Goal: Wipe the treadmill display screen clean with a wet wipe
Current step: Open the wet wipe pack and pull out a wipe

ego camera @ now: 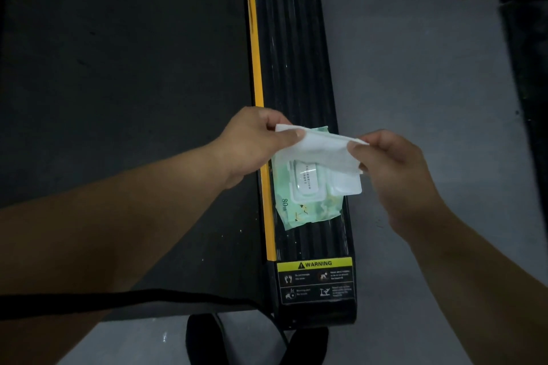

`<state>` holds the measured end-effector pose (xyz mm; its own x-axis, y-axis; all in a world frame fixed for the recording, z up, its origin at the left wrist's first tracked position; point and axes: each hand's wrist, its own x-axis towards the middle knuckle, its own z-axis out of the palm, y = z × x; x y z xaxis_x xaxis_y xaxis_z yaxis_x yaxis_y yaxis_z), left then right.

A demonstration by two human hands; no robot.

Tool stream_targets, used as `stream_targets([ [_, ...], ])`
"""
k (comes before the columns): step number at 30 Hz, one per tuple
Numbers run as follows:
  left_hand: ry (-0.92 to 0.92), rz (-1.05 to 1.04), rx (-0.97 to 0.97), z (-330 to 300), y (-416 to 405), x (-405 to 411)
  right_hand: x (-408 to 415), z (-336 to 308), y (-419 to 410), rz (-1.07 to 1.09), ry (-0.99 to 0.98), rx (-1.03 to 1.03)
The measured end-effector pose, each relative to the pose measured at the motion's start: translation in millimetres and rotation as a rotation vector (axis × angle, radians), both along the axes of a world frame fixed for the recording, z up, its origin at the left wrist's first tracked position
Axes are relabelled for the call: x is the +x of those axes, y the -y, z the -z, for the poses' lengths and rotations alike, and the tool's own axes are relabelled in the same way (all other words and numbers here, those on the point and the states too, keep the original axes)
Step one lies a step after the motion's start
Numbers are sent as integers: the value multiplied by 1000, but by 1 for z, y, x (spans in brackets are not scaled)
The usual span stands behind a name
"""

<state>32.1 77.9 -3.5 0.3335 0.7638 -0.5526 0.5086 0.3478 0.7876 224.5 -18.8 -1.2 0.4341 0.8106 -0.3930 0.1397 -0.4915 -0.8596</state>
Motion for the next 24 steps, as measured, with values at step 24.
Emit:
stream_targets([
  [24, 121, -478, -279, 10, 21, 2, -14, 35, 13, 258, 207, -247],
])
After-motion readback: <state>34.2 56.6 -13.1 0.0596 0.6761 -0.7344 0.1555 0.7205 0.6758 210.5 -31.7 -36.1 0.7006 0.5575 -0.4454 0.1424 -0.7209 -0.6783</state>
